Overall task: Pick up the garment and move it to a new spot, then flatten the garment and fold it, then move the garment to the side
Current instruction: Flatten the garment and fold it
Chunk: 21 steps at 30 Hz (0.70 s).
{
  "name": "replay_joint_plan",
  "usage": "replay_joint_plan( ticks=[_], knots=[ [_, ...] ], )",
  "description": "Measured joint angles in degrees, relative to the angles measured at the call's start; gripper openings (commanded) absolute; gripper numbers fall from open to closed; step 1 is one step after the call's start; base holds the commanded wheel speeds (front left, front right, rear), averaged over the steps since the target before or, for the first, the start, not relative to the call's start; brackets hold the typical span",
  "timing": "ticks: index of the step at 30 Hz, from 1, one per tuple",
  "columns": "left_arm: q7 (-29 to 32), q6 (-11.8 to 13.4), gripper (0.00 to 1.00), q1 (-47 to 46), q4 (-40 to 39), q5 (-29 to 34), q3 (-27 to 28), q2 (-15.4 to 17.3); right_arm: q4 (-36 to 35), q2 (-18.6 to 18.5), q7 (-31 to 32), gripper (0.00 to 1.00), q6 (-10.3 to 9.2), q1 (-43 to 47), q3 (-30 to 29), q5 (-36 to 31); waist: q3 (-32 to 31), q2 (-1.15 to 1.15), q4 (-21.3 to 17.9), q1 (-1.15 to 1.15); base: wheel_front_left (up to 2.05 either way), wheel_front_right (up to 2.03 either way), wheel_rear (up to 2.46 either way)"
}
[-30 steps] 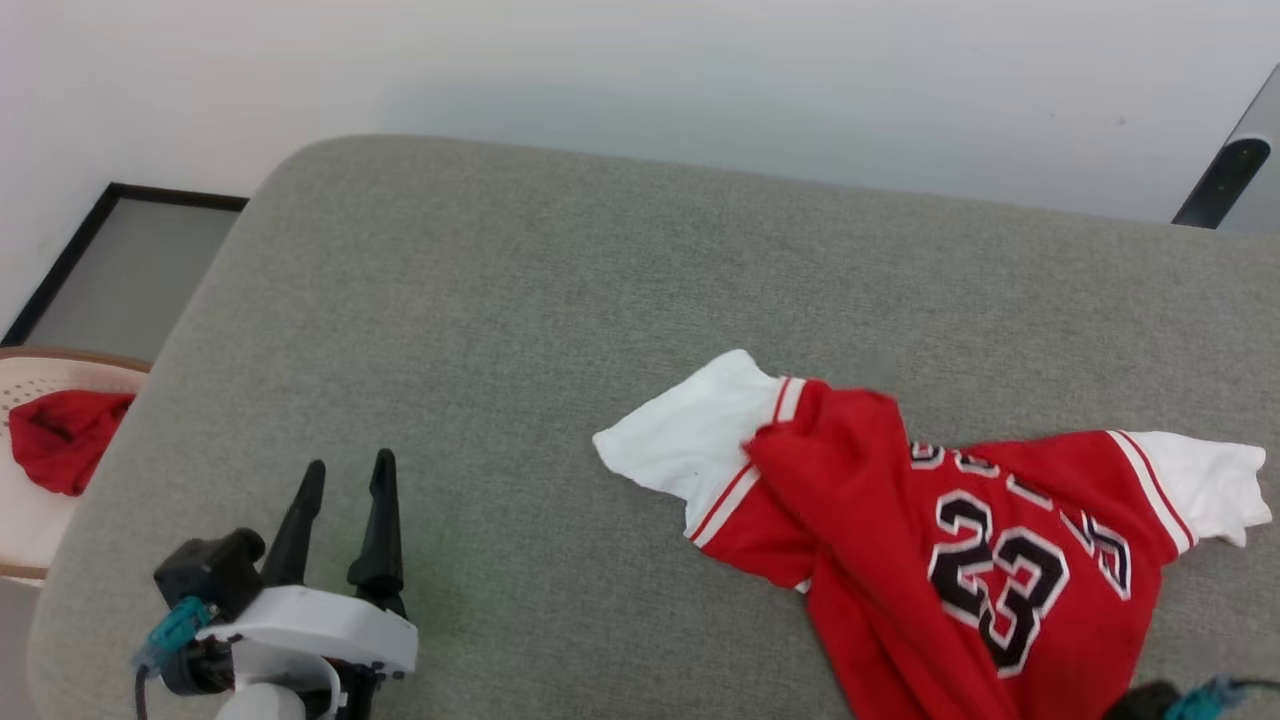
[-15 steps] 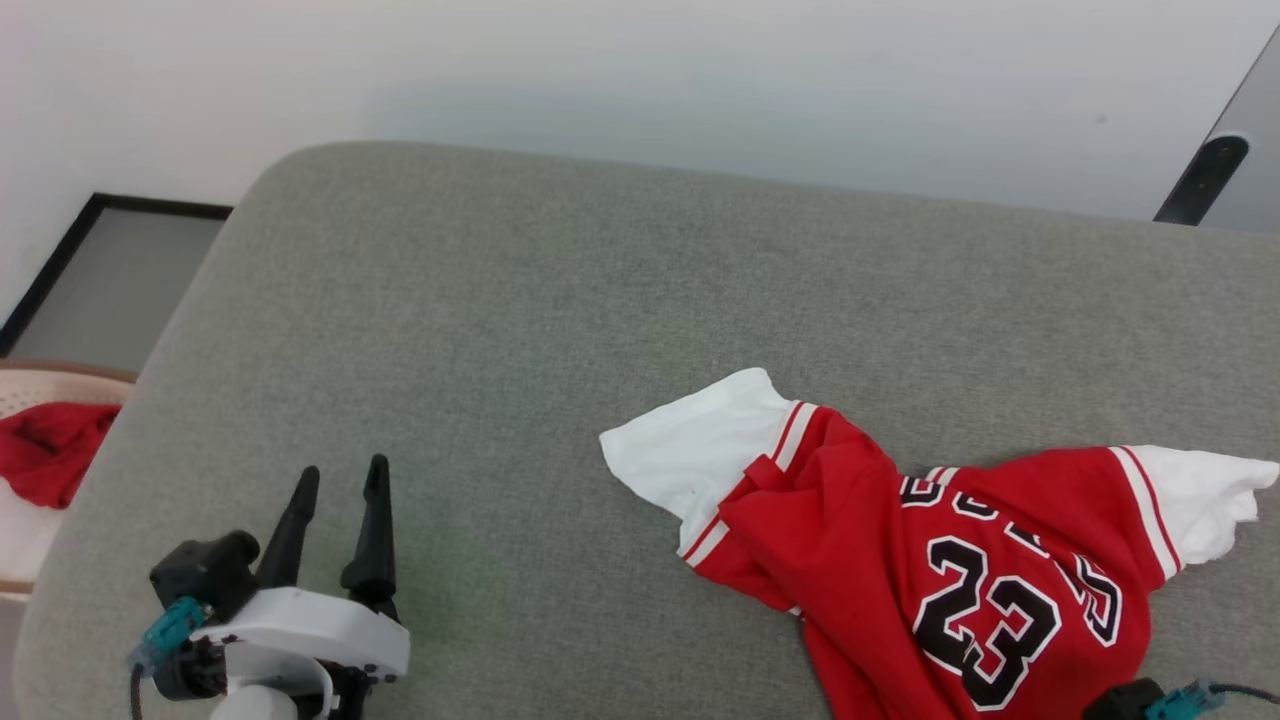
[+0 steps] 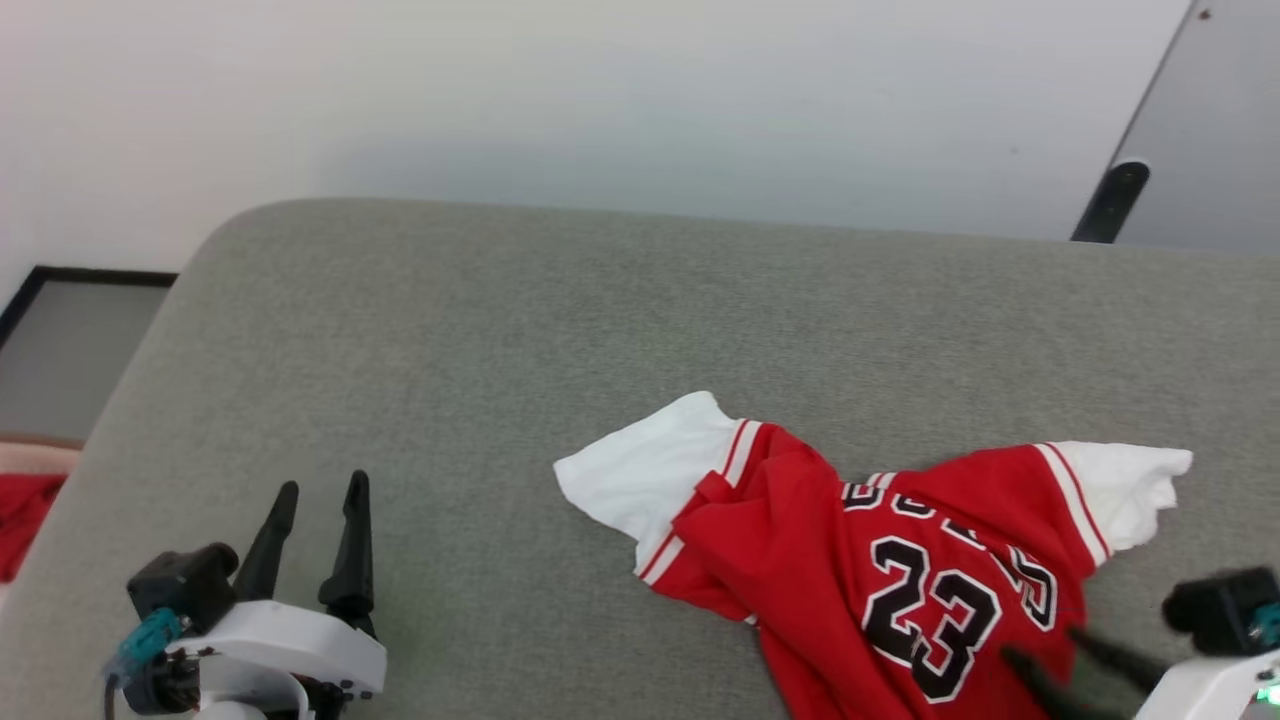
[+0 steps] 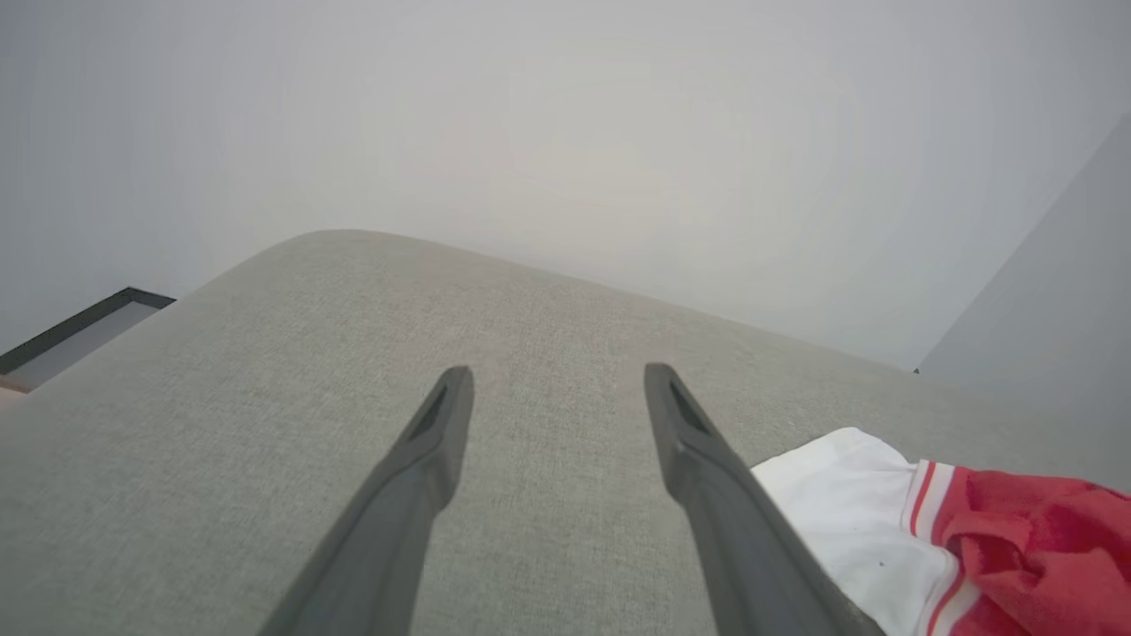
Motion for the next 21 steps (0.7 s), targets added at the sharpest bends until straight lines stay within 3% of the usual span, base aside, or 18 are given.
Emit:
replay_joint_plan(
  ticks=[5, 9, 15, 21],
  knots=[
    [3.0, 0.0, 1.00, -0.1, -1.3, -1.6, -0.9, 0.8, 1.5, 1.6, -12.0, 1.00, 0.00, -2.9, -1.0, -5.5, -0.3, 0.00, -2.3, 0.00, 0.00, 0.00, 0.00],
    [9.7, -0.2, 1.00, -1.8, -2.1, -5.7, -2.2, 1.8, 3.9, 3.4, -16.7, 1.00, 0.00, -3.6, -0.6, -7.4, -0.4, 0.00, -4.3, 0.00, 0.00, 0.00, 0.00],
    [26.0, -0.3, 1.00, -8.8, -3.3, -10.8, -4.4, 7.0, 4.9, 4.0, -21.1, 1.00, 0.00, -5.9, -0.2, -9.2, 0.3, 0.00, -7.7, 0.00, 0.00, 0.00, 0.00],
    [47.6, 0.8, 1.00, -16.4, -1.9, -16.2, -7.2, 10.6, 5.6, 5.7, -24.1, 1.00, 0.00, -8.1, -0.4, -11.0, 2.3, 0.00, -11.1, 0.00, 0.00, 0.00, 0.00]
  ],
)
